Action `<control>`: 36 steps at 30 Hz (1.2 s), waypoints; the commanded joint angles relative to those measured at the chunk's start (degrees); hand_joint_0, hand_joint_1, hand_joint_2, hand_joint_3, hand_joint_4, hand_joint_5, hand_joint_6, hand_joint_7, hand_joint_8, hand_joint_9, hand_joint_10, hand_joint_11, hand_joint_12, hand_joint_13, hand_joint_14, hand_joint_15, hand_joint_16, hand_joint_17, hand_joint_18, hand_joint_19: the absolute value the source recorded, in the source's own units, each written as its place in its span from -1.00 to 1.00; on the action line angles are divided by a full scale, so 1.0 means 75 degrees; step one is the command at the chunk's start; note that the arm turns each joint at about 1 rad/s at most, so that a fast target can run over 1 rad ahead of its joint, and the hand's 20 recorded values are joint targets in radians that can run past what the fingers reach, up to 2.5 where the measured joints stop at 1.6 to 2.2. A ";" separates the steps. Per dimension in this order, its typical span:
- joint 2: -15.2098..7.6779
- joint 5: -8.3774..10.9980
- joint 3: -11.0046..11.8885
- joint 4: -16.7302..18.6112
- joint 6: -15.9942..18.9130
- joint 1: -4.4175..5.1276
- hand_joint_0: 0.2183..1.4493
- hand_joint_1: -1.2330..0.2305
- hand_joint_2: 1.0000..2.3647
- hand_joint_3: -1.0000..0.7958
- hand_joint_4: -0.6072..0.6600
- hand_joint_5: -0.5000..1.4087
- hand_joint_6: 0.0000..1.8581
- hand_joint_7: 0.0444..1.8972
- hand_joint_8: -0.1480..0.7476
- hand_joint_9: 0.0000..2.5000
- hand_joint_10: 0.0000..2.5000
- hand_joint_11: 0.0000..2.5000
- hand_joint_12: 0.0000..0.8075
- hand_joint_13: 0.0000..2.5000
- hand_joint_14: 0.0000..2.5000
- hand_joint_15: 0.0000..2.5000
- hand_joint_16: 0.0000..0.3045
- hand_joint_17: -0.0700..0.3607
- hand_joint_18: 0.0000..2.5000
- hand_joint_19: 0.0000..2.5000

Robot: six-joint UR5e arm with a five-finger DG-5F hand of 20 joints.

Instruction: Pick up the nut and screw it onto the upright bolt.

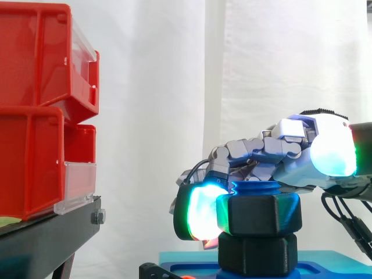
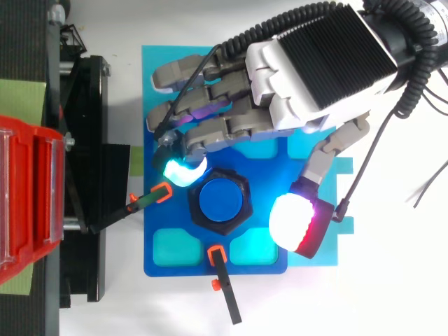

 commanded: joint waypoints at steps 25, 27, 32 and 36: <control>0.0003 -0.0047 -0.0088 0.0021 -0.0047 -0.0142 -0.60 0.46 -1.00 -0.44 0.23 -0.42 -0.42 0.56 0.06 -0.08 -1.00 -1.00 -0.17 -0.42 -1.00 -1.00 -0.73 -0.25 -0.63 -0.83; 0.0003 -0.0082 -0.0088 0.0021 -0.0047 -0.0165 -0.59 0.44 -1.00 -0.44 0.21 -0.42 -0.40 0.52 0.05 -0.01 -1.00 -1.00 -0.19 -0.39 -1.00 -1.00 -0.74 -0.25 -0.56 -0.81; 0.0003 -0.0176 -0.0088 0.0021 -0.0047 -0.0224 -0.59 0.42 -1.00 -0.44 0.19 -0.41 -0.39 0.48 0.01 0.07 -1.00 -1.00 -0.24 -0.31 -1.00 -1.00 -0.75 -0.27 -0.47 -0.78; 0.0003 -0.0246 0.0005 0.0045 -0.0047 -0.0259 -0.59 0.42 -1.00 -0.44 0.19 -0.41 -0.39 0.48 -0.01 0.11 -1.00 -1.00 -0.27 -0.29 -1.00 -1.00 -0.75 -0.28 -0.42 -0.77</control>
